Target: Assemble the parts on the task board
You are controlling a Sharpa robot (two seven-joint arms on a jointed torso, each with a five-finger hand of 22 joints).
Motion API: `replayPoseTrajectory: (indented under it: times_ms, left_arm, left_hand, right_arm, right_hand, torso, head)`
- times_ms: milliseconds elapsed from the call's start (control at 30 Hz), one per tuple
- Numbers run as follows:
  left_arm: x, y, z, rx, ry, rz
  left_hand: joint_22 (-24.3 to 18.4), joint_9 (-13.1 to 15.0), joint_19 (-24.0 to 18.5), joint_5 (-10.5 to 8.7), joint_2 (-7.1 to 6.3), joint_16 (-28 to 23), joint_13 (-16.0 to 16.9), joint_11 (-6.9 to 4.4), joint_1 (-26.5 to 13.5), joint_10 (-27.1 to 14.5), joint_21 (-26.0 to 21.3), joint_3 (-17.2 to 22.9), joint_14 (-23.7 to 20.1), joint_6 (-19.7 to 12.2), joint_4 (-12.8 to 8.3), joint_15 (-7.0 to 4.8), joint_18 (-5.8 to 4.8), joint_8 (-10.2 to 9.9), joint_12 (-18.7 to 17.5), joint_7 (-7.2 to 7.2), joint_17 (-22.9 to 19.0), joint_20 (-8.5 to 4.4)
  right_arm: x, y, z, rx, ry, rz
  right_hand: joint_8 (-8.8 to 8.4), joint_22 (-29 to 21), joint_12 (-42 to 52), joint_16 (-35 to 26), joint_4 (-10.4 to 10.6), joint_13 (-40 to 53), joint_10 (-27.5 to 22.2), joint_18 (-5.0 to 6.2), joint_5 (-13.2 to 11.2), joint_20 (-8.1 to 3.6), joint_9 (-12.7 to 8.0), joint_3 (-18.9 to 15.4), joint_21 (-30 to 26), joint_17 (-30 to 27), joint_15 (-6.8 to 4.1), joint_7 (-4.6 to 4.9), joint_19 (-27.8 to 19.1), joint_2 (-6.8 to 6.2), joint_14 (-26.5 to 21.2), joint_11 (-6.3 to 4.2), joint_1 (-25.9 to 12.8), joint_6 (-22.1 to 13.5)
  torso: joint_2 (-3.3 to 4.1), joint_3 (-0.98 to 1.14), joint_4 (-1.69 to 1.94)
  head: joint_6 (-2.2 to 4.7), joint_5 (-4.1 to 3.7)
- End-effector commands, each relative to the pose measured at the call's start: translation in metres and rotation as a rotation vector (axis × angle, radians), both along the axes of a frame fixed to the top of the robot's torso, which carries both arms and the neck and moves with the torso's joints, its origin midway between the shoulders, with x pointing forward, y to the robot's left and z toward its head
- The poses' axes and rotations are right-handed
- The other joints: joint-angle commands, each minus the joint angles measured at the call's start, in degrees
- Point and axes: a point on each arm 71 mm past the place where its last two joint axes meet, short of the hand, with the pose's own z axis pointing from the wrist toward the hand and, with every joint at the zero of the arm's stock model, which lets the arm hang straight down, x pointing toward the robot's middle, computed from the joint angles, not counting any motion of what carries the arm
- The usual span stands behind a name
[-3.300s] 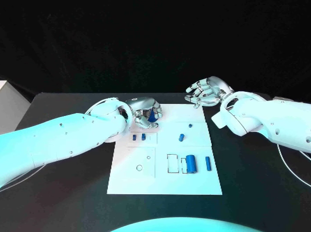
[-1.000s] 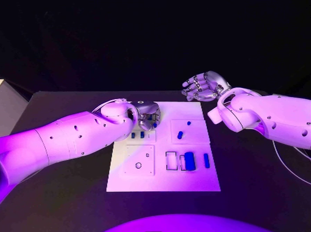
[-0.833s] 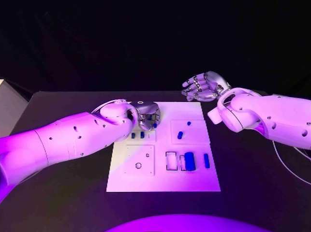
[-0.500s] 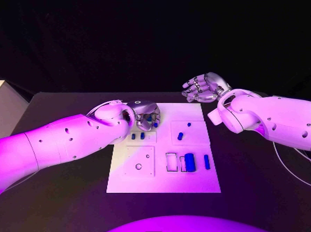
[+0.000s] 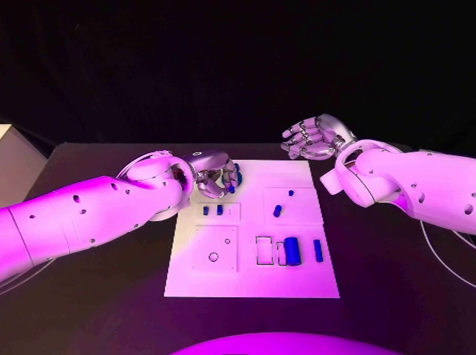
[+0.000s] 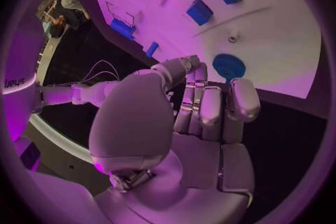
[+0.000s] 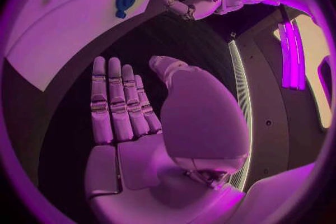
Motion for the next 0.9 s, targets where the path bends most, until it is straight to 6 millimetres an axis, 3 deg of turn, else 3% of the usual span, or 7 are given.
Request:
replayPoseTrajectory:
  times_ms: [33, 467, 900]
  left_arm:
    - [0.002, 0.005, -0.002, -0.003, 0.059, 0.023]
    - [0.013, 0.033, -0.006, 0.024, 0.065, 0.098]
    - [0.016, 0.044, -0.009, 0.044, 0.070, 0.124]
  left_hand:
    - [0.0, 0.0, 0.3, -0.30, -0.11, 0.2, -0.1, 0.15, -0.7, 0.1, 0.1, -0.4, 0.3, 0.5, 0.0, 0.06, -0.51, -0.3, -0.4, 0.10, 0.0, 0.09]
    - [0.1, 0.0, 0.4, -0.29, -0.15, 0.2, -0.1, 0.14, -0.8, 0.1, 0.2, -0.5, 0.3, 0.5, 0.1, 0.06, -0.54, -0.3, -0.5, 0.08, -0.1, 0.09]
    - [0.1, 0.0, 0.3, -0.28, -0.16, 0.2, -0.1, 0.12, -0.8, 0.2, 0.2, -0.5, 0.2, 0.5, 0.1, 0.05, -0.53, -0.4, -0.6, 0.06, -0.3, 0.09]
  right_arm:
    - [0.000, 0.001, 0.000, 0.000, -0.003, 0.020]
    - [0.000, 0.001, -0.001, -0.001, 0.000, 0.017]
    - [0.000, 0.000, -0.002, -0.002, -0.001, 0.015]
  right_hand:
    - [-0.24, -0.1, -0.4, -0.3, -0.3, -0.1, -0.1, 0.28, -0.3, 0.11, -0.1, 0.0, -0.2, -0.1, 0.33, 0.91, -0.3, -0.05, -0.1, 0.33, -0.6, 0.1]
    - [-0.24, -0.2, -0.4, -0.4, -0.4, -0.2, -0.1, 0.28, -0.3, 0.12, -0.1, 0.0, -0.2, -0.1, 0.34, 0.91, -0.4, -0.05, -0.1, 0.34, -0.6, 0.1]
    - [-0.25, -0.3, -0.4, -0.4, -0.4, -0.3, -0.1, 0.28, -0.3, 0.14, -0.1, 0.0, -0.2, -0.2, 0.36, 0.91, -0.4, -0.05, -0.1, 0.34, -0.6, 0.1]
  torso:
    - [-0.03, -0.06, 0.08]
    - [0.12, -0.01, 0.00]
    - [0.09, 0.04, -0.01]
  head:
    - [-0.02, 0.07]
    - [-0.07, 0.36]
    - [-0.18, 0.49]
